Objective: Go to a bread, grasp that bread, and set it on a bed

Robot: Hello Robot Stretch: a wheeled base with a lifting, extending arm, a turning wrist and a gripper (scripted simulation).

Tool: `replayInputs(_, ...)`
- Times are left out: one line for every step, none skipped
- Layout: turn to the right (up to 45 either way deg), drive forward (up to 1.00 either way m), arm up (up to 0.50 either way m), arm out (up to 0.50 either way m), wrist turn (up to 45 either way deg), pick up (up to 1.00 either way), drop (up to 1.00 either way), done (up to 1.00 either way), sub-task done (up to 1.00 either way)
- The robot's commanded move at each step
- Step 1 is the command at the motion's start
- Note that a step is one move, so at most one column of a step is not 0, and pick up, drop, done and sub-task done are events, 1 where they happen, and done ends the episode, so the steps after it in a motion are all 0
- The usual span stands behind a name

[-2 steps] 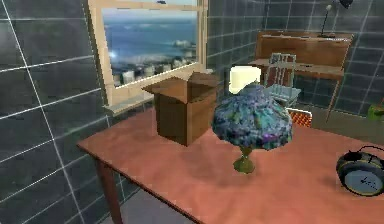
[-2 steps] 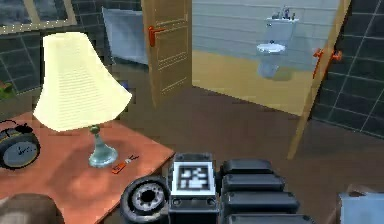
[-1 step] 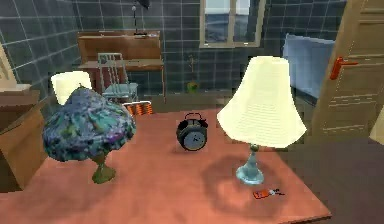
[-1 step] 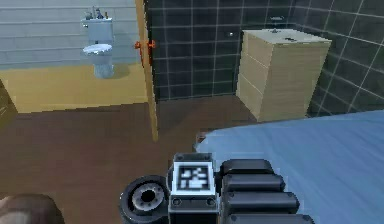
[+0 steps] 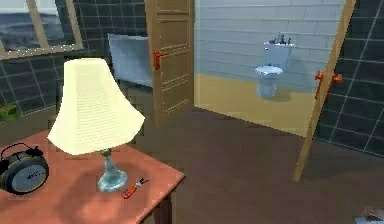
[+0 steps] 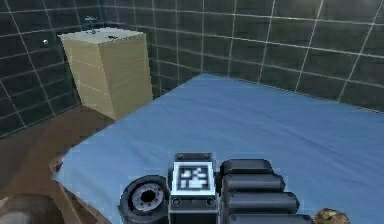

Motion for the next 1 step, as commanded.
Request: replayInputs(36.0, 0.00, 0.00, 0.00, 0.0, 0.00, 0.00, 0.00, 0.00)
